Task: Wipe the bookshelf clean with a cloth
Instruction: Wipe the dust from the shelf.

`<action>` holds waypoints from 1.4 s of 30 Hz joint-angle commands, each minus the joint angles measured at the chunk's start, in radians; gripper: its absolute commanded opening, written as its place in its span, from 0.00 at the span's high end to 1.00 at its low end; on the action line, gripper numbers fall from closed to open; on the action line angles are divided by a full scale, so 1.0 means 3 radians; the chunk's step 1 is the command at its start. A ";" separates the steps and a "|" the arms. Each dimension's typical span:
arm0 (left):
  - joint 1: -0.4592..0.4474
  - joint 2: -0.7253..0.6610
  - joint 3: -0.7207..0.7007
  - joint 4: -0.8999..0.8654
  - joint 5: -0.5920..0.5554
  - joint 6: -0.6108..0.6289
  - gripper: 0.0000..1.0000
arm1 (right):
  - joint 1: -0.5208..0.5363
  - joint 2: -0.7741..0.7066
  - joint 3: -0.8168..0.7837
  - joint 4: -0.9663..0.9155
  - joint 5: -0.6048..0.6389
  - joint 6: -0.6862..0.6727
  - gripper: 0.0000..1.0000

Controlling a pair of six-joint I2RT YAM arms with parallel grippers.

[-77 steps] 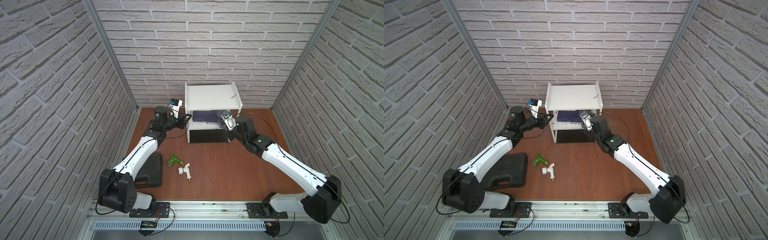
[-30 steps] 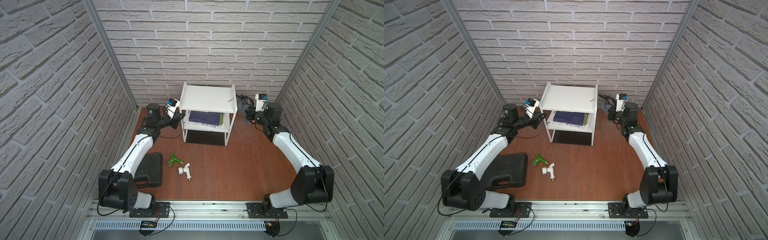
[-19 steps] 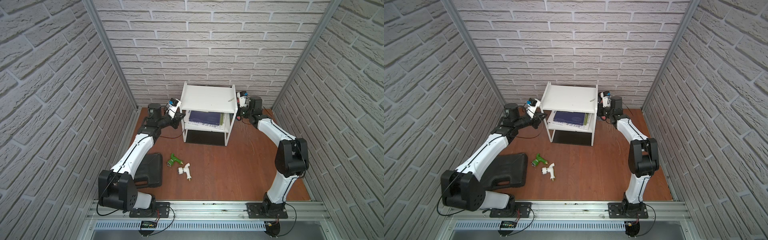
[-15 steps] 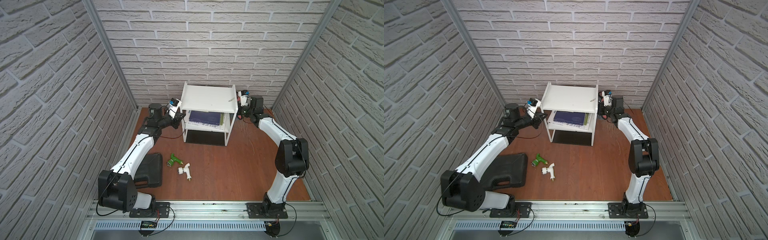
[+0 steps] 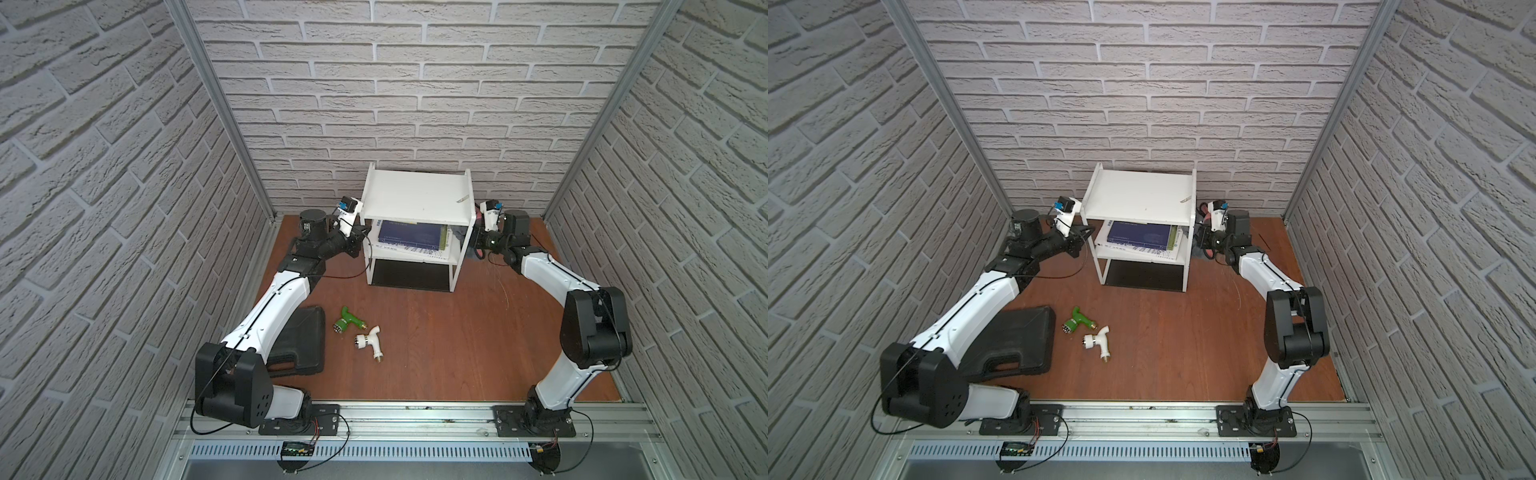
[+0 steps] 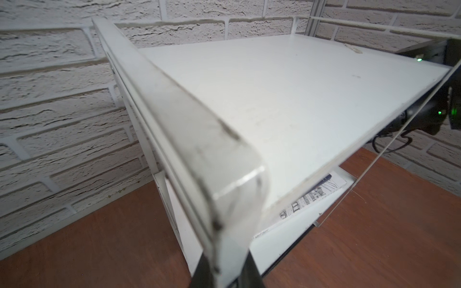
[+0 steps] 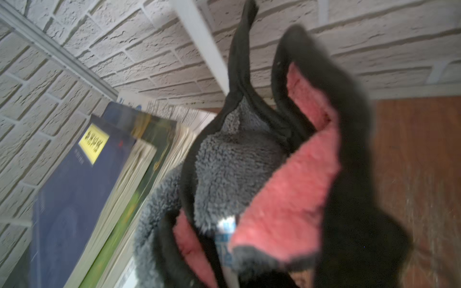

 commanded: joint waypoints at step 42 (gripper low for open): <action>-0.0249 0.0030 0.0039 -0.0273 -0.0566 -0.0264 1.00 | 0.0517 -0.1709 -0.1247 -0.0565 0.0727 -0.0856 0.97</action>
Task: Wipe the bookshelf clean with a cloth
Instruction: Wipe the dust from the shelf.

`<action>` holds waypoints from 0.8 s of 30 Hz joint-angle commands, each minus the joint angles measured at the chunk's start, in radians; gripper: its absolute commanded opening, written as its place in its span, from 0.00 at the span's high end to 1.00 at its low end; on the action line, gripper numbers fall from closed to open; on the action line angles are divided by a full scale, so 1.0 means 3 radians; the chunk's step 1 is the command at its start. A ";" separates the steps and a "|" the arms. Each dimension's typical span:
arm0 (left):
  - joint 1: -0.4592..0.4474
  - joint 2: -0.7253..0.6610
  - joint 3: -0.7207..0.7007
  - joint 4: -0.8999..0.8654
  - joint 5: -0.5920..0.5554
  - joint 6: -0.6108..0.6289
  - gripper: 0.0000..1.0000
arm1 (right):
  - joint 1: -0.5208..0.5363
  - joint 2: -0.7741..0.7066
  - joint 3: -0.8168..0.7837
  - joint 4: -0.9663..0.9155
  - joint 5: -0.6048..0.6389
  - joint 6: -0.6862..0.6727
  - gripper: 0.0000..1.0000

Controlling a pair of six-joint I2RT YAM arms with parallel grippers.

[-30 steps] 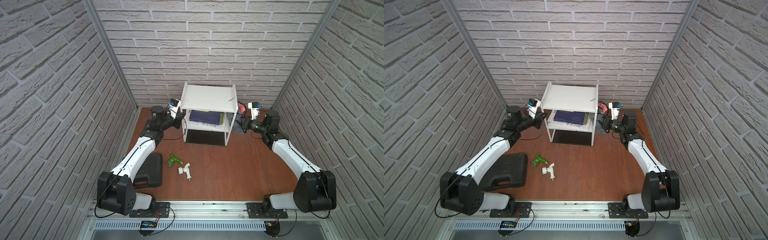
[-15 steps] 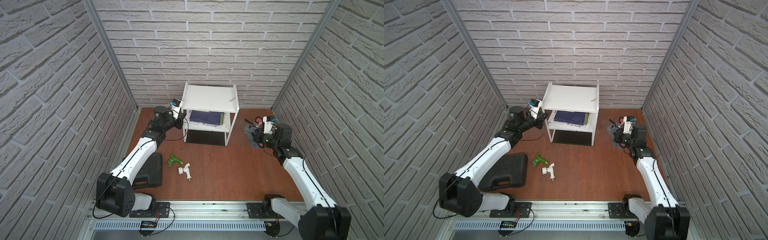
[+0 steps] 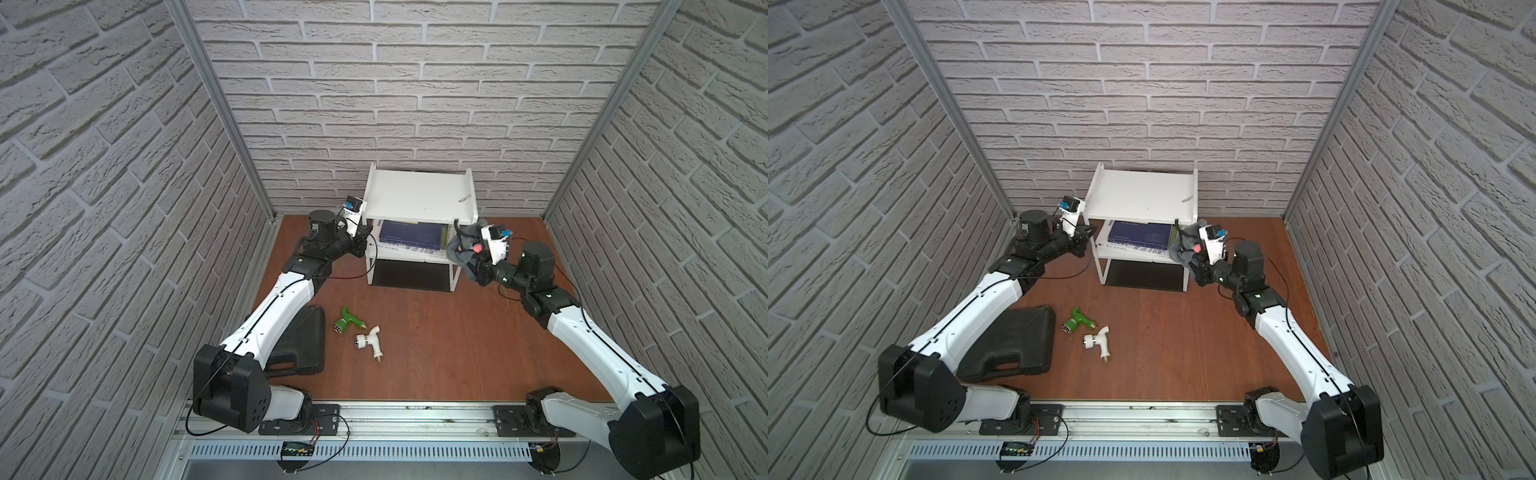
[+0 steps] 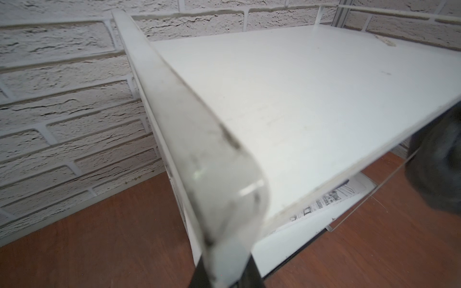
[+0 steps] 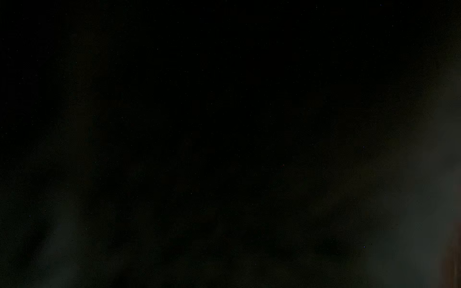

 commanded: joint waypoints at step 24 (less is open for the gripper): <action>0.0019 -0.0036 -0.0172 -0.0090 -0.0002 -0.0209 1.00 | -0.0049 0.2078 0.4248 -0.1834 0.0899 -0.0415 0.97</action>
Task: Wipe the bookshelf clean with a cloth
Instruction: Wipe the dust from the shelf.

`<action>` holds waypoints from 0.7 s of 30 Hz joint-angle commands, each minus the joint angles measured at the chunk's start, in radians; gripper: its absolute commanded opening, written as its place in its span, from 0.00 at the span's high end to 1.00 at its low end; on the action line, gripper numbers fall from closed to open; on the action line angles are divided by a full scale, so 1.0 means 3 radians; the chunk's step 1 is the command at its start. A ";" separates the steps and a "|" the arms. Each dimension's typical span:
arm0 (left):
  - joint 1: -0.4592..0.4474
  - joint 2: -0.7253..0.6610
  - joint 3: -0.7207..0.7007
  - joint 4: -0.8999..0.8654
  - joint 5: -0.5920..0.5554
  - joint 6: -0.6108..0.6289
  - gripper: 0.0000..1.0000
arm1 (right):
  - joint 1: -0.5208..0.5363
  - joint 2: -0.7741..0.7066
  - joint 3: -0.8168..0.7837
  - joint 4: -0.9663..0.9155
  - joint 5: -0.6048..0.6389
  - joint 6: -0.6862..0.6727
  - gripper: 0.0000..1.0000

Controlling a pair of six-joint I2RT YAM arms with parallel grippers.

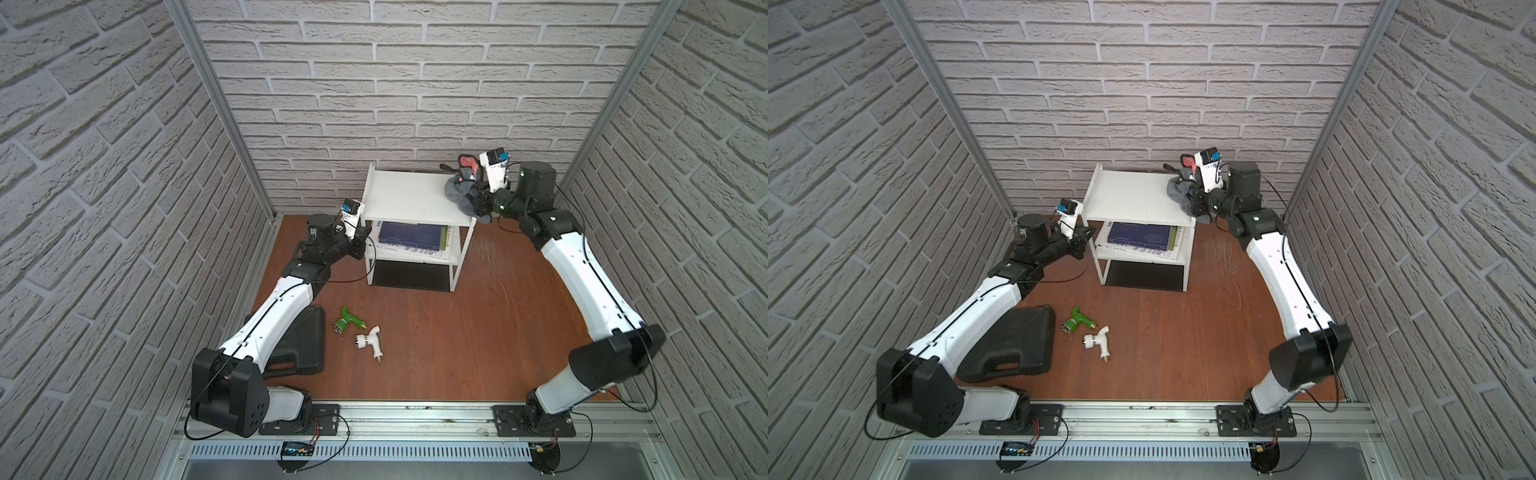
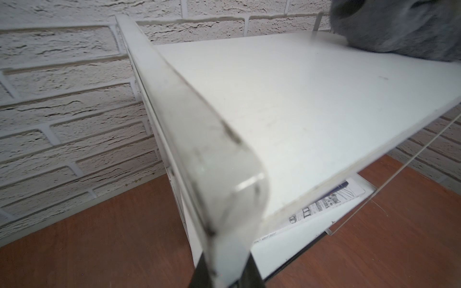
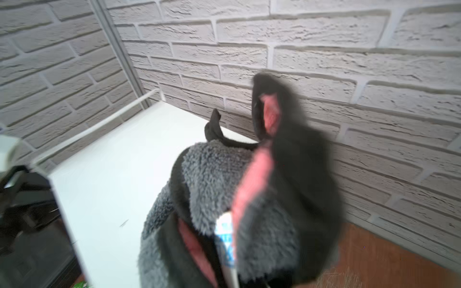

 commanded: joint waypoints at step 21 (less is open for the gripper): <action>-0.0026 0.0087 0.0013 -0.0344 -0.0160 -0.0181 1.00 | -0.0608 -0.0757 -0.1169 0.0574 0.0099 0.0318 0.97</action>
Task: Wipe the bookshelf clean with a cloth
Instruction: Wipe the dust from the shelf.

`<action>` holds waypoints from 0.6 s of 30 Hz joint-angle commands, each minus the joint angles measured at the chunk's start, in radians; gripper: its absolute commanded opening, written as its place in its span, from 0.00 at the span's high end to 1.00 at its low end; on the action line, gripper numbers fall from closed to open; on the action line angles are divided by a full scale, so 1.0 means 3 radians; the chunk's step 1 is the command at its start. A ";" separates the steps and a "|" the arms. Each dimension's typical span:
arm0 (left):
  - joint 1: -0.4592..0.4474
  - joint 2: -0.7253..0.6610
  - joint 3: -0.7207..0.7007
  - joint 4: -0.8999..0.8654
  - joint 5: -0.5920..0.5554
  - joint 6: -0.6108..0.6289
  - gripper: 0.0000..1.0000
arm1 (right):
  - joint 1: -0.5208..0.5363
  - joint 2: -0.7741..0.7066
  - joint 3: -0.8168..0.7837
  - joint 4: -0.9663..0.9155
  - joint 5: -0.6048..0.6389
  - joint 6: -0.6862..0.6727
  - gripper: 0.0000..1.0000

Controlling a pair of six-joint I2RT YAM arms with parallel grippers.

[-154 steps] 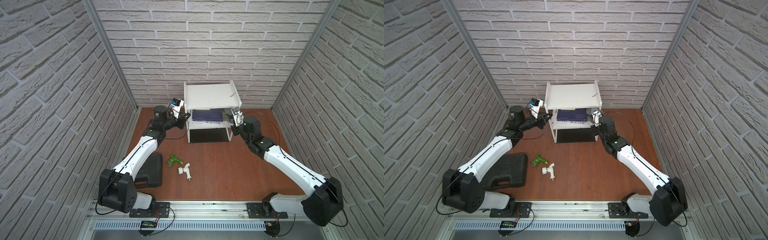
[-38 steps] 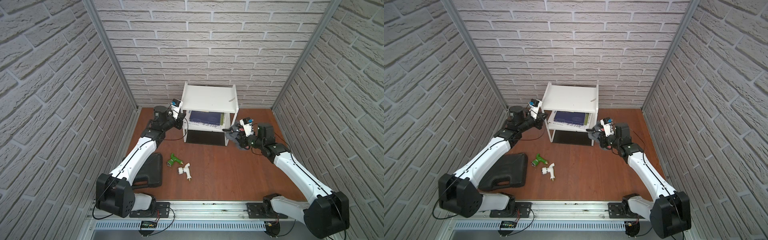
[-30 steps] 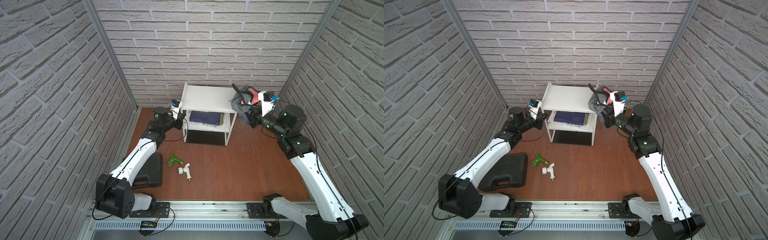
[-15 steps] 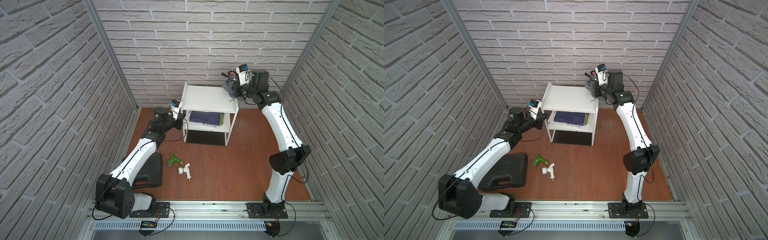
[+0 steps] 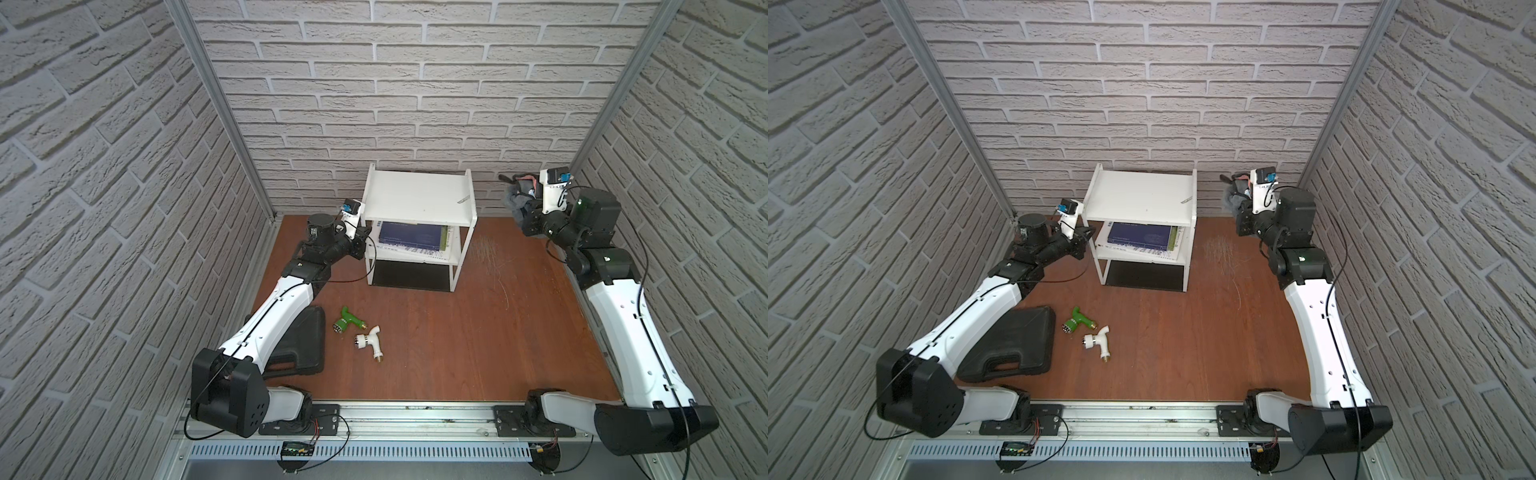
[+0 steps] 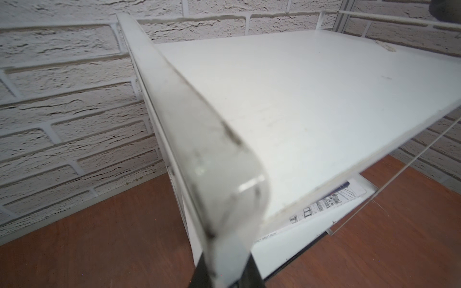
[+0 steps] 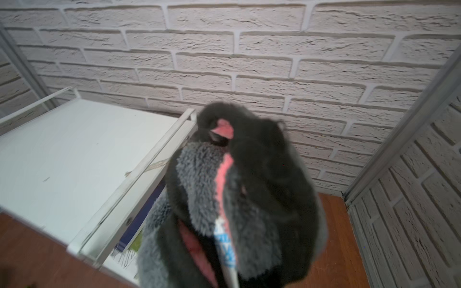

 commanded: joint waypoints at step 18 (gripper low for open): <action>-0.0151 0.0079 -0.0021 -0.0179 -0.0051 -0.0278 1.00 | 0.0078 0.0603 0.0028 0.0951 -0.1093 -0.0150 0.97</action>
